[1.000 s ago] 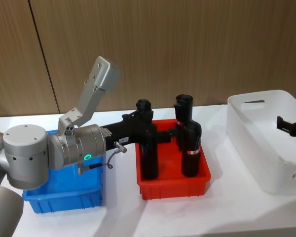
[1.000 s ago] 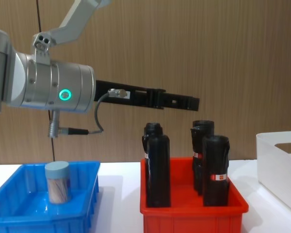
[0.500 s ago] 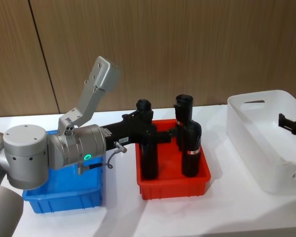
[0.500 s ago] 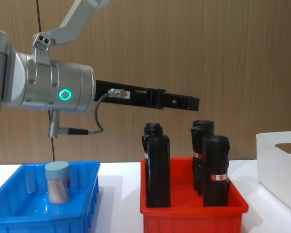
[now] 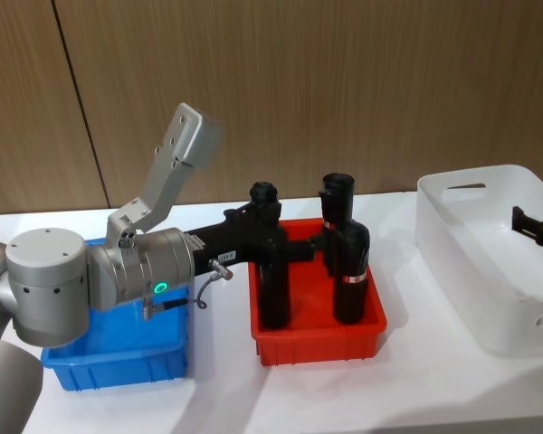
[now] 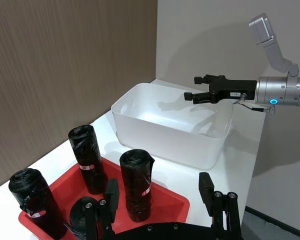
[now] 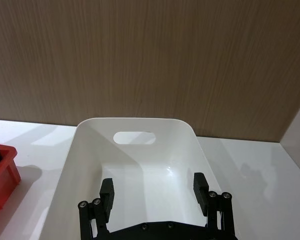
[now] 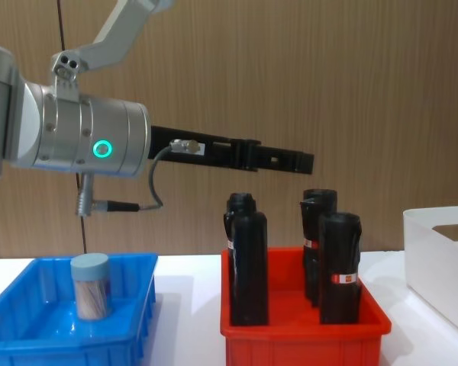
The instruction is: Pick the cotton swabs from the blue box and place them into the white box.
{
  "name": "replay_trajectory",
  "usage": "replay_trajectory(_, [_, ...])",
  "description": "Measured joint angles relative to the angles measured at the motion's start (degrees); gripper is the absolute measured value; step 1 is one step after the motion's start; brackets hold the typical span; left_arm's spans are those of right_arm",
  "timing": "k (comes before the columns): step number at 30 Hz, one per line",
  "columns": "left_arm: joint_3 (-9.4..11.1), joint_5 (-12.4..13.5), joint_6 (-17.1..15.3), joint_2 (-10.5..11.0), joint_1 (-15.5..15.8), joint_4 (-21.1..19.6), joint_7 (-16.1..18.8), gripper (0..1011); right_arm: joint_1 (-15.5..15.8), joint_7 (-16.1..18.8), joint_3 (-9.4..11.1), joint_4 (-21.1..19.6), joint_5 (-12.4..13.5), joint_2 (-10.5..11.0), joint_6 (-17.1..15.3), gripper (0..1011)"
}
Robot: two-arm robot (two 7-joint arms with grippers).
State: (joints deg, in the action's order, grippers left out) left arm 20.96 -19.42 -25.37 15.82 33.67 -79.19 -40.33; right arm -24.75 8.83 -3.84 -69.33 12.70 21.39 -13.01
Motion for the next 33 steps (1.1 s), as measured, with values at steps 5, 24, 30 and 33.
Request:
replay_trajectory(5, [0.0, 0.0, 0.0, 0.0, 0.0, 0.0, 0.0, 1004, 0.1, 0.0, 0.0, -0.1, 0.0, 0.0, 0.0, 1002])
replay_trajectory(24, [1.0, 1.5, 4.9, 1.2, -4.0, -2.8, 7.9, 1004, 6.0, -1.2, -2.1, -7.6, 0.8, -0.4, 2.6, 1001])
replay_trajectory(30, [1.6, 2.5, 7.8, 1.9, -6.4, -4.4, 12.6, 1004, 9.1, -1.8, -3.2, -11.4, 1.3, -0.7, 3.9, 1001])
replay_trajectory(33, [1.9, 2.9, 9.2, 2.3, -7.5, -5.2, 14.8, 1004, 11.2, -2.2, -4.0, -14.0, 1.6, -0.9, 4.8, 1001])
